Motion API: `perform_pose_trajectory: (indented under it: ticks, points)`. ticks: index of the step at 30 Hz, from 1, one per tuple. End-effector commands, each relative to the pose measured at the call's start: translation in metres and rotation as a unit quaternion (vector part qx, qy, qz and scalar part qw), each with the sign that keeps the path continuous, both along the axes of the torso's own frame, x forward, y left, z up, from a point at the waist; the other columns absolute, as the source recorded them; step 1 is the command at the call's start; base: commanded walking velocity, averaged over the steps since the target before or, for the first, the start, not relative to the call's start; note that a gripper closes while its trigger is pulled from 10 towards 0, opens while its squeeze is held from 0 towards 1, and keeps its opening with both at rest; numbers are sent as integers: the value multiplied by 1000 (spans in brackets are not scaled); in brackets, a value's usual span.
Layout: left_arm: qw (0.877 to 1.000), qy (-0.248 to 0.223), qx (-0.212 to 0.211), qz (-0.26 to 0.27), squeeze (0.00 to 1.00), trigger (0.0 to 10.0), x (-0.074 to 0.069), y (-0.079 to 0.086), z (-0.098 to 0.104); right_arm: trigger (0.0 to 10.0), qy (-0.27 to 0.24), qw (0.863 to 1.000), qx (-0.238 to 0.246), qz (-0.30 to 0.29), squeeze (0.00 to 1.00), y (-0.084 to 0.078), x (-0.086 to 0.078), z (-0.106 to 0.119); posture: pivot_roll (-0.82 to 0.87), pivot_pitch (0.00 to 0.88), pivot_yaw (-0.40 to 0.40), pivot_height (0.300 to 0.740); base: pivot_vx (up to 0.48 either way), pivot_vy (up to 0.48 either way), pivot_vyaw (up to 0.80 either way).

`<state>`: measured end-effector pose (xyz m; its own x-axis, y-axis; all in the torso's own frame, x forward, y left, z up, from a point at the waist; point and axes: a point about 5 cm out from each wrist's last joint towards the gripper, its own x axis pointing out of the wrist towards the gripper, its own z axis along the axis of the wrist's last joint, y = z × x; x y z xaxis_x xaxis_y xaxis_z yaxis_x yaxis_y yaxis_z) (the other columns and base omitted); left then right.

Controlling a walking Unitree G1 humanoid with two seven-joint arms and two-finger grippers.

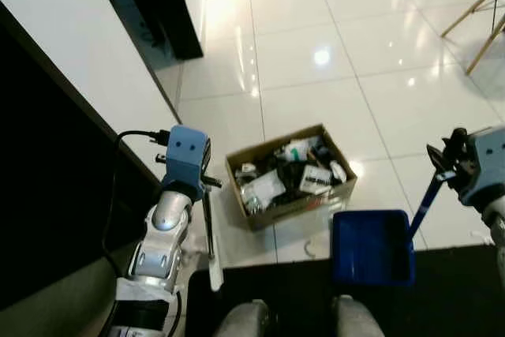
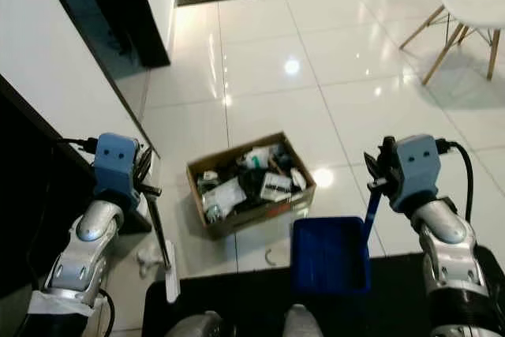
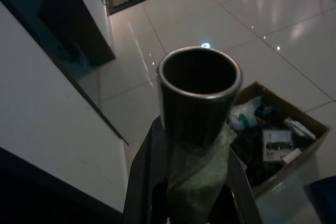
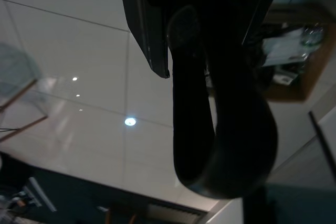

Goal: Sweep floor

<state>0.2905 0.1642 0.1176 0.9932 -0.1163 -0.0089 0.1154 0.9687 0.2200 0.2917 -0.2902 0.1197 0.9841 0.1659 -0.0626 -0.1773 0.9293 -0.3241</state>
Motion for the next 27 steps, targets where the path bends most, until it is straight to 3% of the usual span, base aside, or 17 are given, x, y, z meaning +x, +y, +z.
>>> perform_pose_trajectory:
  ticks: [1,10,14,22,27]
  points:
    - [1000,3,3,-3,0,10000,-1,-1,-2,10000,2,1000,-7,24,0,10,2,-6,26,180,133,740,0,0,0]
    - [1000,5,-11,-11,0,10000,-2,-5,3,10000,-4,999,-22,41,0,22,9,-10,50,243,165,740,0,0,0]
    - [1000,4,-27,-16,0,10000,-2,-7,9,10000,-31,998,-29,52,0,28,16,-3,59,250,166,740,0,0,0]
    - [994,16,-88,-57,0,10000,-3,-30,16,10000,-90,990,-39,103,0,57,23,17,67,257,158,740,0,0,0]
    - [990,30,-114,-74,0,10000,-1,-42,14,10000,-85,989,-36,119,0,68,23,9,65,262,154,740,0,0,0]
